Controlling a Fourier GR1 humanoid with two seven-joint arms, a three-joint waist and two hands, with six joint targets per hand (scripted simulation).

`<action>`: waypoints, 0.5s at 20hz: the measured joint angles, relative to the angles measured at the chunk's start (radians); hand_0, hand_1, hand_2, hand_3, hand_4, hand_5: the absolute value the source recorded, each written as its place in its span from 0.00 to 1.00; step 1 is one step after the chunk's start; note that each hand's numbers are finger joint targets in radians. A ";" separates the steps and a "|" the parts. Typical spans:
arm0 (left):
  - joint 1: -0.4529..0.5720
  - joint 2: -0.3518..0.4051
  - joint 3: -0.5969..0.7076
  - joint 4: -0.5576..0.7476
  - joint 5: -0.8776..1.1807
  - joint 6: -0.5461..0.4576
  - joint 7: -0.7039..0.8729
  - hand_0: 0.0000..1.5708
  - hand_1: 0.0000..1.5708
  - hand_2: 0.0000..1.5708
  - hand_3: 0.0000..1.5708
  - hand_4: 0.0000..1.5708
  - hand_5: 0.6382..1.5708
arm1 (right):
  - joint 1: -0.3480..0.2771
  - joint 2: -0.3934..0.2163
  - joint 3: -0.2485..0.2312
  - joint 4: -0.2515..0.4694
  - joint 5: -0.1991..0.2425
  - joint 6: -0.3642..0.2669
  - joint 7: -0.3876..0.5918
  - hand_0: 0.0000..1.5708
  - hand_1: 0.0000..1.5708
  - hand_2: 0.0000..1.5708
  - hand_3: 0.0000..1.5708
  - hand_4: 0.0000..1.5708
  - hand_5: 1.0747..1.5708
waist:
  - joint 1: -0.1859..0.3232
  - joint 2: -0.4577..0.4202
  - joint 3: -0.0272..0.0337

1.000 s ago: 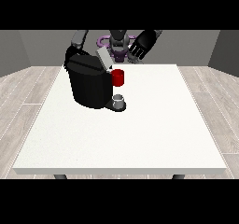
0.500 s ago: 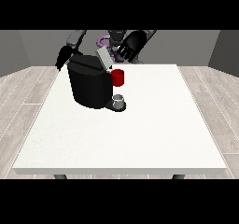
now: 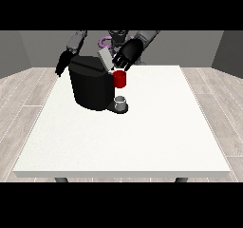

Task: Insert the coffee pod into the coffee machine and close the lid

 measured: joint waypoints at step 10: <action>-0.001 0.009 0.002 0.030 -0.007 -0.006 -0.037 0.76 0.76 0.78 0.76 0.28 1.00 | -0.006 -0.007 -0.012 -0.006 -0.009 0.003 0.006 0.00 0.00 0.00 0.00 0.07 1.00 | -0.001 0.018 0.0000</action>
